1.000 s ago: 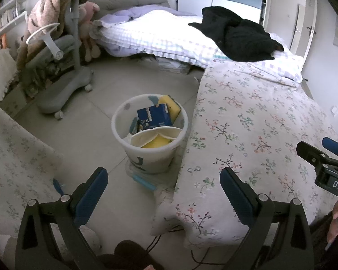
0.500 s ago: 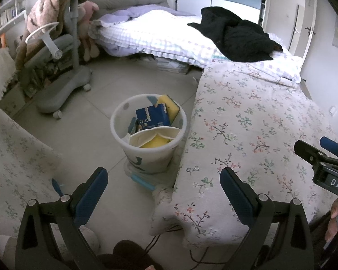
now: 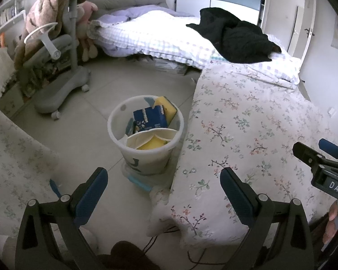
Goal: Collect trash
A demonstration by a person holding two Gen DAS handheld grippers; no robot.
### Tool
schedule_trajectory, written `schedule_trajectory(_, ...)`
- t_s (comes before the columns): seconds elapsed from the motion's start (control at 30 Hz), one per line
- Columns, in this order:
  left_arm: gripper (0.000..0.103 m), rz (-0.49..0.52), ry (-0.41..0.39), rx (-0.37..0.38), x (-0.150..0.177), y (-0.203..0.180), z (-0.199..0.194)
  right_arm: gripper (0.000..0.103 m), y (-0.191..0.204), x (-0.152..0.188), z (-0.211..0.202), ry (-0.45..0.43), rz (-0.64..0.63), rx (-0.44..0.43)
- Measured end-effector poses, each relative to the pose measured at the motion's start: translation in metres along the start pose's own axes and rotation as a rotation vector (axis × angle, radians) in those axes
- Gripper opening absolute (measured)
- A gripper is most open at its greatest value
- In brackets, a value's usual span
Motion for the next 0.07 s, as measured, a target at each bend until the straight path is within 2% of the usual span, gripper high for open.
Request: schedule_trajectory(0.07,0.101,-0.015,0.005,0.017,-0.0017,-0.0002,0.0022,0.096,0.0003,-0.0004,0.0003,0.000,0.005,0.003)
Point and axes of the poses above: each gripper's, at about its wrist camera, not at the fingertips, and z roughly the way its jaws point, y to its left, x to its underside, the point moved 4 cm from there along z, roughly the way its jaws point, and after that the axes turned 7 degrees about x, right-handed, at the moved point
